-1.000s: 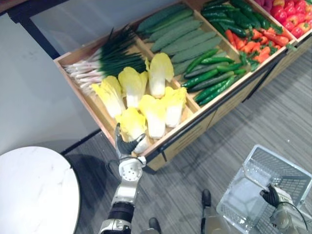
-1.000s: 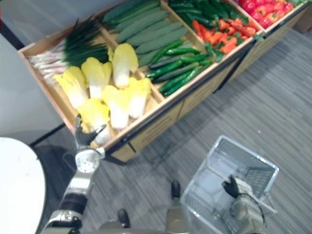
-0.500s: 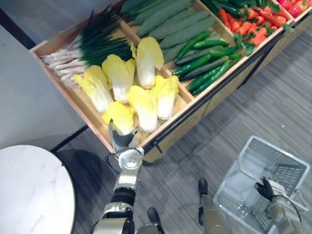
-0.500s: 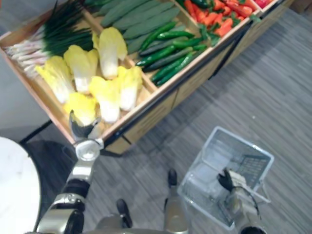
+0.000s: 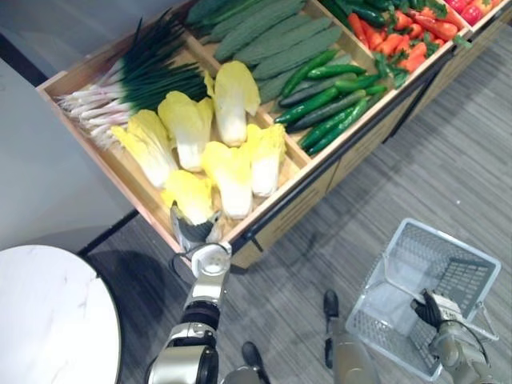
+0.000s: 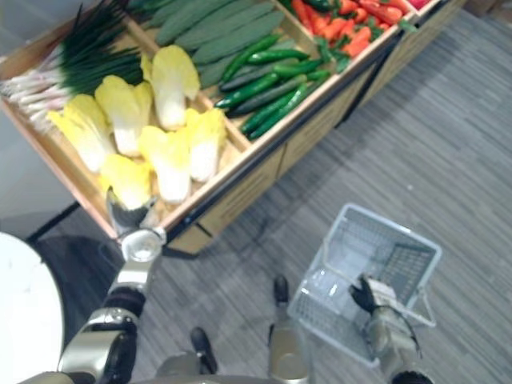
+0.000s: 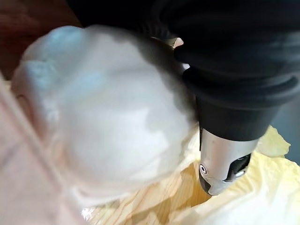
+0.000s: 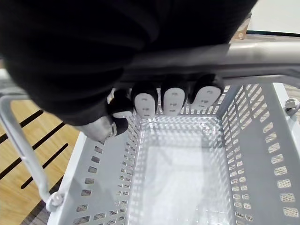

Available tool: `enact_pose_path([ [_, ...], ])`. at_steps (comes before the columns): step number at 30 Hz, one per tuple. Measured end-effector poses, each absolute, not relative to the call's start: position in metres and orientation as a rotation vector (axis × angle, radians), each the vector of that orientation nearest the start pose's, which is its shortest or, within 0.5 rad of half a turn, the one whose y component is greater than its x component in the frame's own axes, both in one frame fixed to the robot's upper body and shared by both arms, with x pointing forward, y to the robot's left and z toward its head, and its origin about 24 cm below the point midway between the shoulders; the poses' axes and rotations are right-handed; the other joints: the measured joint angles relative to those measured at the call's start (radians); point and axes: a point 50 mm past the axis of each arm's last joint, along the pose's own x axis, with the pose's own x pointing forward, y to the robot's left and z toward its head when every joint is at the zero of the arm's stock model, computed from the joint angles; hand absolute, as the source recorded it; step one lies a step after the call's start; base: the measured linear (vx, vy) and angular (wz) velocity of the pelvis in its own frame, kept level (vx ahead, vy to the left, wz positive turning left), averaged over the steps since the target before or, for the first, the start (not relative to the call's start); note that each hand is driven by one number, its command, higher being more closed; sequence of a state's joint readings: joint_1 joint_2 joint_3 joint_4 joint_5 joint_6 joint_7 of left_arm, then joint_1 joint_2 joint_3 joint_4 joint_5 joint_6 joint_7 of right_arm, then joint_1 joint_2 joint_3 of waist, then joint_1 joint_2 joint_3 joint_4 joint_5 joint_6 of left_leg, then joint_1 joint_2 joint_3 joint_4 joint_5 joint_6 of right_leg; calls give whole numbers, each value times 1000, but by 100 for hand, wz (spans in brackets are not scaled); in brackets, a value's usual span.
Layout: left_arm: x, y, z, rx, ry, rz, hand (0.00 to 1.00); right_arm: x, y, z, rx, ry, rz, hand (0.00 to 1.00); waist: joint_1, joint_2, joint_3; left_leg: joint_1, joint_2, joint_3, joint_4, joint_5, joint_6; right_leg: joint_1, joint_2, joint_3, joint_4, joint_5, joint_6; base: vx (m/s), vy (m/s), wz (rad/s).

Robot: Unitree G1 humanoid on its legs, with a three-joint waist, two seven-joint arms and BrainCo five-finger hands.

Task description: Pick vegetable in the basket

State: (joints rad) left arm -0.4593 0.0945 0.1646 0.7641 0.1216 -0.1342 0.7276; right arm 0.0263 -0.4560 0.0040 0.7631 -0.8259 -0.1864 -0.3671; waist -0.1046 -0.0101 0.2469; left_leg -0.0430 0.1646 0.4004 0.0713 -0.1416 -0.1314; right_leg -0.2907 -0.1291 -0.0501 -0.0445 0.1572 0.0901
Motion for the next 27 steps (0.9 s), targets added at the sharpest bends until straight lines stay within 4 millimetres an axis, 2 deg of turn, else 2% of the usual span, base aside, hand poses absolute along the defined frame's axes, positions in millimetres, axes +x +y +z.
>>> enact_pose_path([
  [14, 315, 231, 17, 218, 147, 810, 100, 182, -300, -67, -1319, 466, 9, 100, 0, 1, 0, 35, 22, 18, -9, -10, -16, 32, 27, 4, -24, 17, -1, 6, -38, -4],
  [19, 315, 229, 14, 195, 163, 788, 100, 178, -303, -72, -1321, 501, 12, 100, 0, 2, -1, 56, 18, 16, -14, -10, -16, 57, 23, 0, -30, 17, -1, 11, -21, 3],
  [20, 315, 228, 14, 186, 164, 780, 100, 178, -303, -72, -1322, 505, 11, 100, 0, 11, -6, 56, 16, 13, -14, -10, -15, 58, 21, -2, -31, 17, -1, -16, -28, 7],
  [22, 315, 227, 13, 165, 171, 774, 100, 177, -304, -72, -1324, 512, 10, 100, -4, 4, -2, 57, 15, 3, -14, -10, -15, 65, 19, -8, -32, 16, -1, -16, -31, 8],
  [23, 315, 225, 11, 165, 175, 767, 100, 176, -304, -73, -1324, 517, 11, 100, -5, 12, -7, 62, 15, 0, -14, -10, -15, 73, 18, -11, -34, 16, -1, -15, -36, 8],
  [27, 314, 224, 14, 156, 152, 750, 100, 173, -303, -76, -1319, 530, 13, 100, -7, 6, -5, 65, 17, -6, -14, -10, -15, 86, 18, -23, -41, 16, -1, -13, -41, 7],
])
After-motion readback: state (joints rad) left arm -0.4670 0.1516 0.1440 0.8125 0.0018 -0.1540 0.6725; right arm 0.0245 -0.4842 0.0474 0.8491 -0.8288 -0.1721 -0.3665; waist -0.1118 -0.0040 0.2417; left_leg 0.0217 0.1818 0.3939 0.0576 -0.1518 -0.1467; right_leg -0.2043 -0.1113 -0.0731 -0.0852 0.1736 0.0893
